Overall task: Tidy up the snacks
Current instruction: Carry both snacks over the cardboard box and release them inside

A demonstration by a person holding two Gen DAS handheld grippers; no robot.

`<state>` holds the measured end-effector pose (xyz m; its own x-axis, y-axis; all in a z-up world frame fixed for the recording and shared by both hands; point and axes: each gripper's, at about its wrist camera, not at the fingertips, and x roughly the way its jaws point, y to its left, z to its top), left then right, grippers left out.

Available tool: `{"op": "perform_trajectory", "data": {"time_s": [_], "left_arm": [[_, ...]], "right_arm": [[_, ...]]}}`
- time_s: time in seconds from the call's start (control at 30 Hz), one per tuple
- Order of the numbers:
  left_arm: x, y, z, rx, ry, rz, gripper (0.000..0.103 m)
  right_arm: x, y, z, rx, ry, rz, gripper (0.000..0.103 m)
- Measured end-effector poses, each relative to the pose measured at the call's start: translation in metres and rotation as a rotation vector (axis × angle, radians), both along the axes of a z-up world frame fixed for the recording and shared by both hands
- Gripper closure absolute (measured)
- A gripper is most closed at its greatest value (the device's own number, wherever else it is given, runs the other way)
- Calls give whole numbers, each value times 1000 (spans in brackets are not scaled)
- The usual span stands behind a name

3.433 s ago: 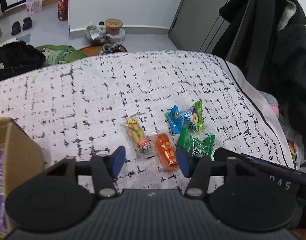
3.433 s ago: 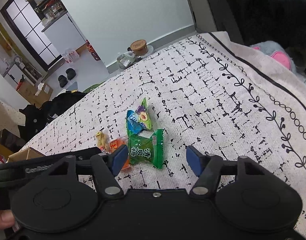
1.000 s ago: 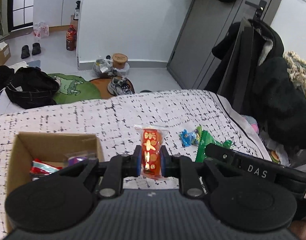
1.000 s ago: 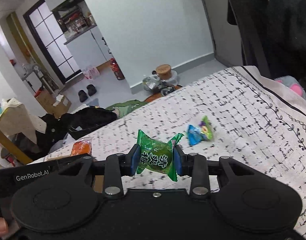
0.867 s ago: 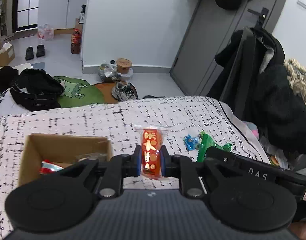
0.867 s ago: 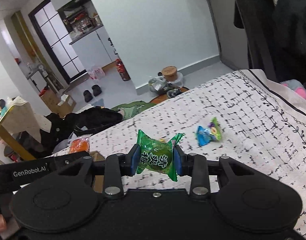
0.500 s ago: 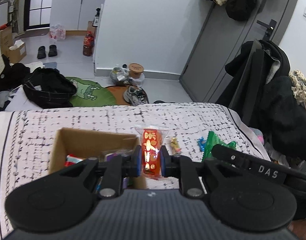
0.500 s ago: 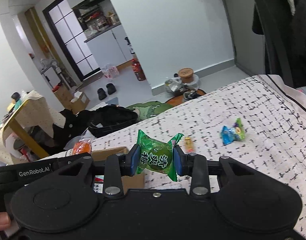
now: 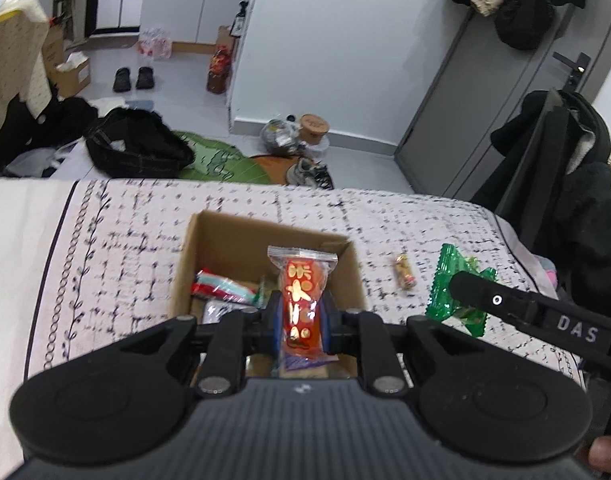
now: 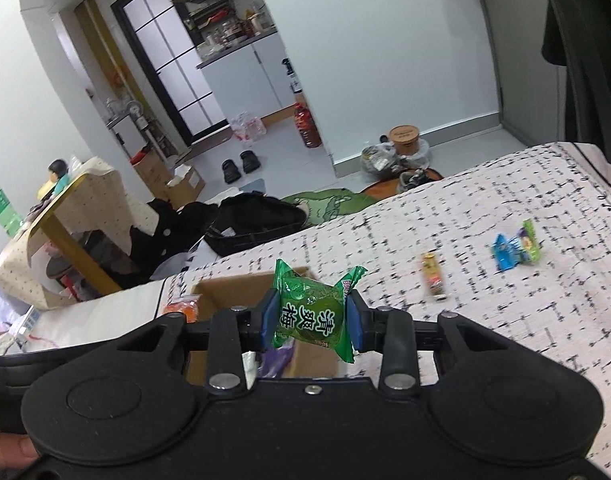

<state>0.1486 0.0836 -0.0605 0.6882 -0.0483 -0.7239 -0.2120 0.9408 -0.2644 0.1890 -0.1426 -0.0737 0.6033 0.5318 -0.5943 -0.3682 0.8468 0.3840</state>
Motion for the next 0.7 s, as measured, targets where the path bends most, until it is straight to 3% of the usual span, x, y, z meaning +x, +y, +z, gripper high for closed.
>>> {"op": "perform_trajectory", "data": {"time_s": [0.13, 0.33, 0.47, 0.57, 0.63, 0.7], "left_arm": [[-3, 9, -11, -21, 37, 19, 85], [-9, 17, -14, -52, 31, 47, 81], [-11, 21, -12, -53, 25, 63, 73], [-12, 23, -11, -40, 19, 73, 62], [-14, 23, -10, -27, 20, 84, 55], [-15, 23, -9, -17, 33, 93, 52]], "right_arm": [[-8, 13, -3, -5, 13, 39, 68], [-20, 31, -10, -16, 44, 95, 68], [-25, 38, -15, -28, 70, 126, 67], [-26, 41, -17, -40, 82, 135, 61], [-25, 39, -16, -34, 82, 121, 46], [-24, 33, -14, -27, 66, 107, 42]]}}
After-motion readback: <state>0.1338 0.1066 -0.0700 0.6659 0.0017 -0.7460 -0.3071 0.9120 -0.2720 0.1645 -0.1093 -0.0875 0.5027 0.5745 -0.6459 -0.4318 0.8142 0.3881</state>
